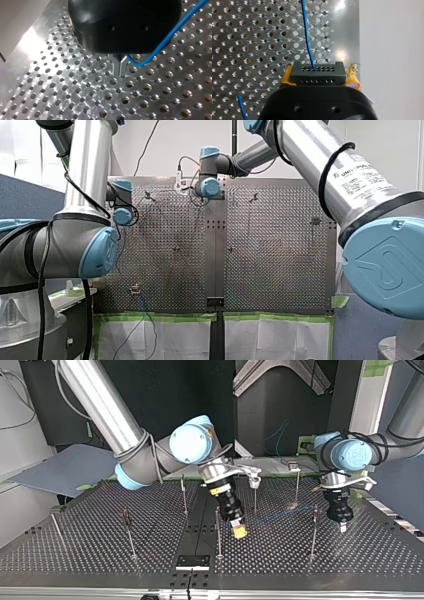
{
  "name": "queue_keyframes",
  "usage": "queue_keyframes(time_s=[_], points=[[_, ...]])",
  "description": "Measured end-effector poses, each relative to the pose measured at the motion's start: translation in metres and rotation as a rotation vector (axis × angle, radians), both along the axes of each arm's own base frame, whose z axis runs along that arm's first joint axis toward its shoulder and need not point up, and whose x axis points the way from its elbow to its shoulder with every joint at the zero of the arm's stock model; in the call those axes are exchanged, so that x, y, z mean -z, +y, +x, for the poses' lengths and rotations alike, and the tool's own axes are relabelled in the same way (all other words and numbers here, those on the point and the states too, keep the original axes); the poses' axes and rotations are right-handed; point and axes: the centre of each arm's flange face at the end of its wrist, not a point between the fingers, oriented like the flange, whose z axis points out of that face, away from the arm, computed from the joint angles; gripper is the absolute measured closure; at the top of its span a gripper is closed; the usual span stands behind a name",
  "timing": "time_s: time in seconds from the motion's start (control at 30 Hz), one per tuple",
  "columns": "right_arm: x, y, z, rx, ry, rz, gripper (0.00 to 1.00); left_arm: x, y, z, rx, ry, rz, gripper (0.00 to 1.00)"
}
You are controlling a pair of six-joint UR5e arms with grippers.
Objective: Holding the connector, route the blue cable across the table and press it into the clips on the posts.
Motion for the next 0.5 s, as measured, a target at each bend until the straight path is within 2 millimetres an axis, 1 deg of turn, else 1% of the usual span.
queue_keyframes(time_s=[0.17, 0.5], points=[[-0.012, -0.001, 0.001, 0.000, -0.010, -0.009, 1.00, 0.002, 0.000, -0.001, -0.001, 0.019, -0.003, 1.00], [-0.028, -0.003, 0.000, 0.003, -0.024, -0.020, 1.00, 0.002, -0.002, -0.001, 0.005, 0.018, -0.003, 1.00]])
